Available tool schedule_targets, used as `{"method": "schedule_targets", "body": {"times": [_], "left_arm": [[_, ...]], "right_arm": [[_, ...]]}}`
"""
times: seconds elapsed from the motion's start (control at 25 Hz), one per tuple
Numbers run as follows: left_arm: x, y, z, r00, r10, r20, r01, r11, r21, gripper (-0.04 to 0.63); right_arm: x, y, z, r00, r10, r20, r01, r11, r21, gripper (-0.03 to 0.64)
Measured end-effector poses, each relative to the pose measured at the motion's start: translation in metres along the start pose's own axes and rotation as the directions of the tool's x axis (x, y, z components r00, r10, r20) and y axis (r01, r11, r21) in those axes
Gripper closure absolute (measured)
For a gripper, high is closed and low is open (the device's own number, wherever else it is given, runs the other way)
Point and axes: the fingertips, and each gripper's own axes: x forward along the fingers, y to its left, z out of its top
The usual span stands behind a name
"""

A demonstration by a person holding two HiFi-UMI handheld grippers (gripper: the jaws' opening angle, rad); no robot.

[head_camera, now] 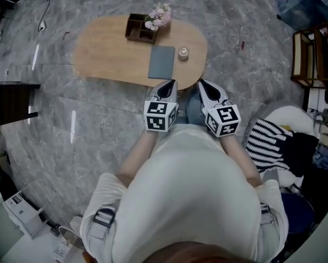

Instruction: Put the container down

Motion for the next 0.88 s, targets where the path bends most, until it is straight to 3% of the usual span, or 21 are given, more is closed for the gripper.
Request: {"method": "schedule_targets", "body": {"times": [0.88], "left_arm": [[-0.031, 0.013, 0.018, 0.996, 0.053, 0.066, -0.05, 0.998, -0.049, 0.595]], "right_arm": [[-0.013, 0.011, 0.025, 0.999, 0.026, 0.046, -0.022, 0.997, -0.073, 0.62]]}}
